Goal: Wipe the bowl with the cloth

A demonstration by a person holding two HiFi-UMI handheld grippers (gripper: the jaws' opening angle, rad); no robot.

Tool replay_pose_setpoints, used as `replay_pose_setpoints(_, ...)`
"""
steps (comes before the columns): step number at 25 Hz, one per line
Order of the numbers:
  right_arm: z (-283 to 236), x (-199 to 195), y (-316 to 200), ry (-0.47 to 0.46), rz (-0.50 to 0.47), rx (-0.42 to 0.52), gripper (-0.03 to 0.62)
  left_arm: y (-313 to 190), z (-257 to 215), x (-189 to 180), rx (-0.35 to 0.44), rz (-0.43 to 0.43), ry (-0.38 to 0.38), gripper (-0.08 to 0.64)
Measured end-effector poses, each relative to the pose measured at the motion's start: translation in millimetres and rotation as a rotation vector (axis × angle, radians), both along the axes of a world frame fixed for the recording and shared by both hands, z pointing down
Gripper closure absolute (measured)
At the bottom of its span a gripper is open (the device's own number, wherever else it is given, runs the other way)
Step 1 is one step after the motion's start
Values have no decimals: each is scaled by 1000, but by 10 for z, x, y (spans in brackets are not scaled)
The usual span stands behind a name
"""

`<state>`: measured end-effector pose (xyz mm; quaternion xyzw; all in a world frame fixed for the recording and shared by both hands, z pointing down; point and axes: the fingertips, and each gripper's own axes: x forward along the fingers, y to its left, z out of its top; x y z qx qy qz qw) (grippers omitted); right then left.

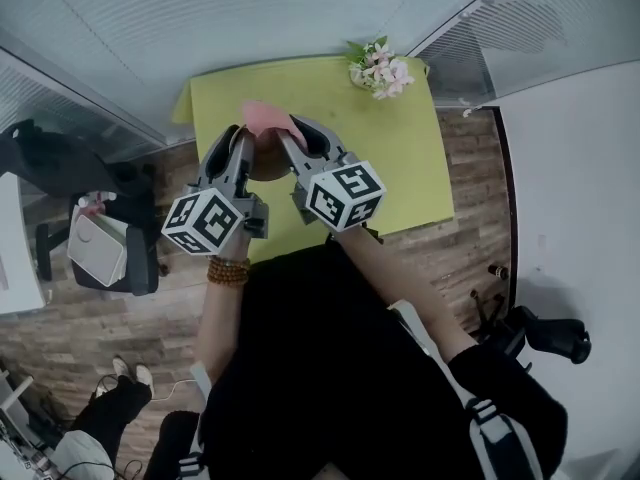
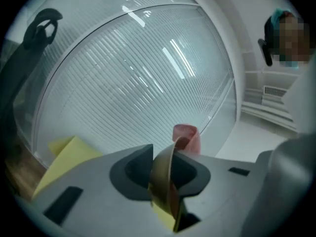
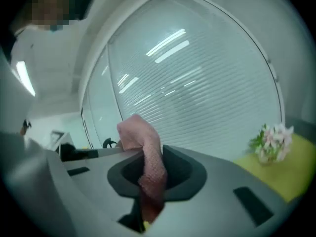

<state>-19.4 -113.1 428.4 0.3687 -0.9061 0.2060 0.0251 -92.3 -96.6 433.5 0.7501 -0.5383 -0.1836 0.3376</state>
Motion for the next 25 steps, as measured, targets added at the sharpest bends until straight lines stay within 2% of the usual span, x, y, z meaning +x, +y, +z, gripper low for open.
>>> replay_pose_setpoints(2,73,20,-6,-133,20,-157,537,19,1,-29,5,-22,66,488)
replay_pose_setpoints(4,101,24,-1,-266,28,-307,528,38,-40,-51,28,-36,83,488)
replay_pose_setpoints(5,94,25,-3,-306,26,-356,523,40,-73,-54,47,-35,72,488)
replay_pose_setpoints(6,70,32,-11,-303,18,-362,522,34,-102,-41,68,-22,57,486)
replay_pose_setpoints(7,36,51,-23,-244,4,-316,526,19,-124,-8,87,7,39,485)
replay_pose_setpoints(8,1,80,-34,-134,-16,-224,537,-1,-146,44,104,50,17,482)
replay_pose_setpoints(10,-77,144,-36,141,-67,27,569,-22,-180,188,118,166,-88,474)
replay_pose_setpoints(14,-349,134,92,564,-219,512,572,28,92,554,37,422,-507,477)
replay_pose_setpoints(15,-379,112,137,650,-239,606,572,26,175,612,14,451,-553,477)
replay_pose_setpoints(16,-391,96,175,713,-245,679,572,19,227,648,-10,466,-537,483)
replay_pose_setpoints(17,-399,95,198,745,-240,722,572,9,239,663,-31,472,-464,493)
replay_pose_setpoints(19,-440,134,197,701,-199,713,572,-11,159,641,-50,453,-273,514)
replay_pose_setpoints(20,-473,156,183,644,-171,683,571,-20,100,615,-49,425,-219,514)
replay_pose_setpoints(22,-555,193,140,493,-107,617,565,-41,-4,571,-34,350,-189,517)
replay_pose_setpoints(25,-613,245,74,258,-12,461,549,-79,-149,462,-1,228,-113,517)
